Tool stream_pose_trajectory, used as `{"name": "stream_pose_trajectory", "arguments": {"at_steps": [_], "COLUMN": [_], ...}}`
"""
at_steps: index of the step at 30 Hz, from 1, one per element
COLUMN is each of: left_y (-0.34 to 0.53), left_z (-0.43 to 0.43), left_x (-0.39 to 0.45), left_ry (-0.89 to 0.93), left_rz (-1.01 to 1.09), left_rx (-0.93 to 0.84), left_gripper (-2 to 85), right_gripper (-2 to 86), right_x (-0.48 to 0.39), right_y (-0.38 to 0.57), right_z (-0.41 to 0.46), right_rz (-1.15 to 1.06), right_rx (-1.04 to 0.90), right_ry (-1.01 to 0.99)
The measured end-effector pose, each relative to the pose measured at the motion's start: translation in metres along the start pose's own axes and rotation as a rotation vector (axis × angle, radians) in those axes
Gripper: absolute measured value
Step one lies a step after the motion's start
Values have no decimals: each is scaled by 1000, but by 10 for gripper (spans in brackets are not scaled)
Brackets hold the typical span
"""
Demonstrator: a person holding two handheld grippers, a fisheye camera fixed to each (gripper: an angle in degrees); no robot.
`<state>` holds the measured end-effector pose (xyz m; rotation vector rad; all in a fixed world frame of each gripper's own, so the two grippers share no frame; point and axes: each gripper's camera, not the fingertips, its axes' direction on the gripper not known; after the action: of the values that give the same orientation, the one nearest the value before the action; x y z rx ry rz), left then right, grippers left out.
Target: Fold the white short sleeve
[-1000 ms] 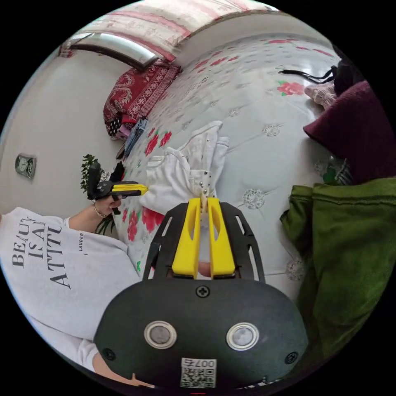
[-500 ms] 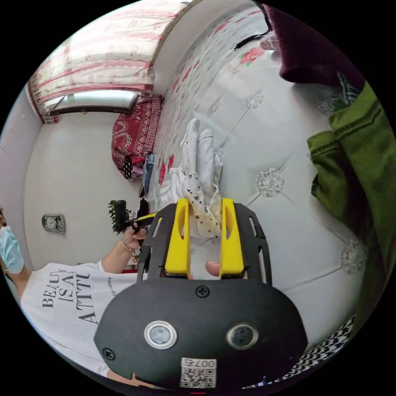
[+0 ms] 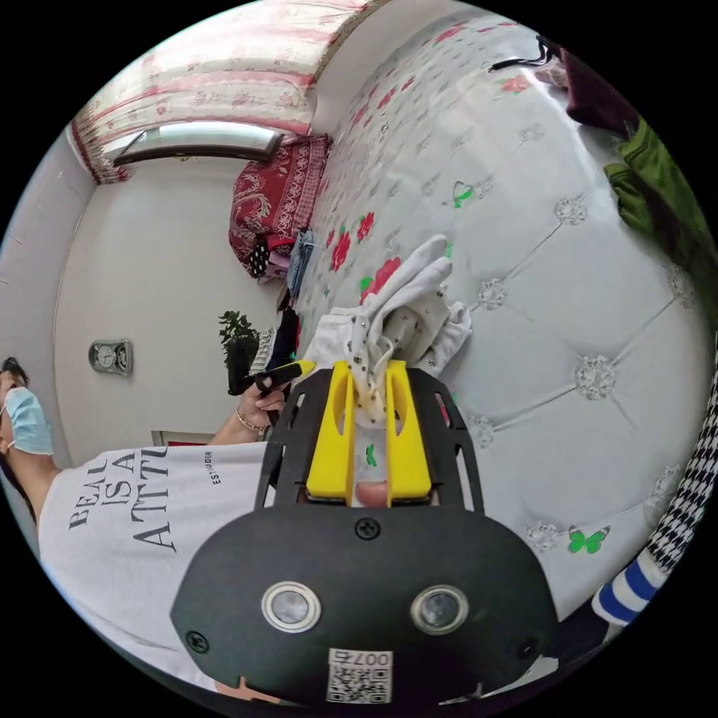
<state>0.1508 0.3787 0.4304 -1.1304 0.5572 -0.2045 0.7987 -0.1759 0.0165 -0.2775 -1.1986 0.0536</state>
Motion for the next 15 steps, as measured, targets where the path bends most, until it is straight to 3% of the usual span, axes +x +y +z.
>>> {"name": "stream_pose_trajectory", "arguments": {"at_steps": [7,15], "left_y": [133,258], "left_z": [-132,-307], "left_x": [8,-25], "left_ry": [-58,-183], "left_rz": [-147,-201], "left_rx": [270,624], "left_gripper": [10,8], "right_gripper": [60,59], "right_x": [-84,-267], "right_y": [-1,-19], "right_z": [135,378], "right_rz": [-247,-561], "right_rx": [-244,-418], "right_ry": [-17,-2]}}
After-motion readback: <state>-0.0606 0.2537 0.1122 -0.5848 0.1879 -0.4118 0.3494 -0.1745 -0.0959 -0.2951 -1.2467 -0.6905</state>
